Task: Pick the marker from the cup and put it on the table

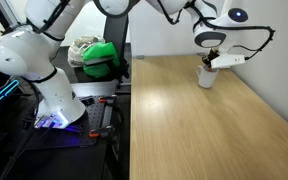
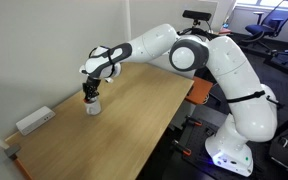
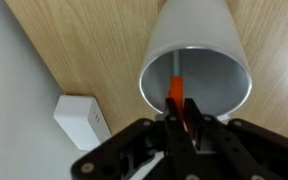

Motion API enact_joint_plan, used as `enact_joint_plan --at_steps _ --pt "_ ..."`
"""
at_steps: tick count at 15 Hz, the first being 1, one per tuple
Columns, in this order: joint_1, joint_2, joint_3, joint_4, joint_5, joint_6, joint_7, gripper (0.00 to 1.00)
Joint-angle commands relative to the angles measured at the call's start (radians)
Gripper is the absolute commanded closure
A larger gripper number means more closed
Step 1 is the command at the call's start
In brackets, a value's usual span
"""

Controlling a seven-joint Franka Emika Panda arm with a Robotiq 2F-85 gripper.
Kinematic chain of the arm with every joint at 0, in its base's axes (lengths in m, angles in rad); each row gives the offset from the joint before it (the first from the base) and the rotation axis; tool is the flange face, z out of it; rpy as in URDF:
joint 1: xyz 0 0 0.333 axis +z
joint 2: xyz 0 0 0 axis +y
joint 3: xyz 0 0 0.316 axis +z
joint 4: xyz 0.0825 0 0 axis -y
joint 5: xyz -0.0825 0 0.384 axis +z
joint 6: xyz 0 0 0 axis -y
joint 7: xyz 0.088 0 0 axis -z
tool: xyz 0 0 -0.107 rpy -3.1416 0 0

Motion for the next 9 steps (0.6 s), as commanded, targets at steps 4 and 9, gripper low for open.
enact_joint_plan --at_steps 4,9 --pt "-0.050 -0.133 0.068 -0.149 0.007 0.085 0.006 0.97" --pt "-0.080 -0.249 0.108 -0.266 0.030 0.149 -0.009 0.97"
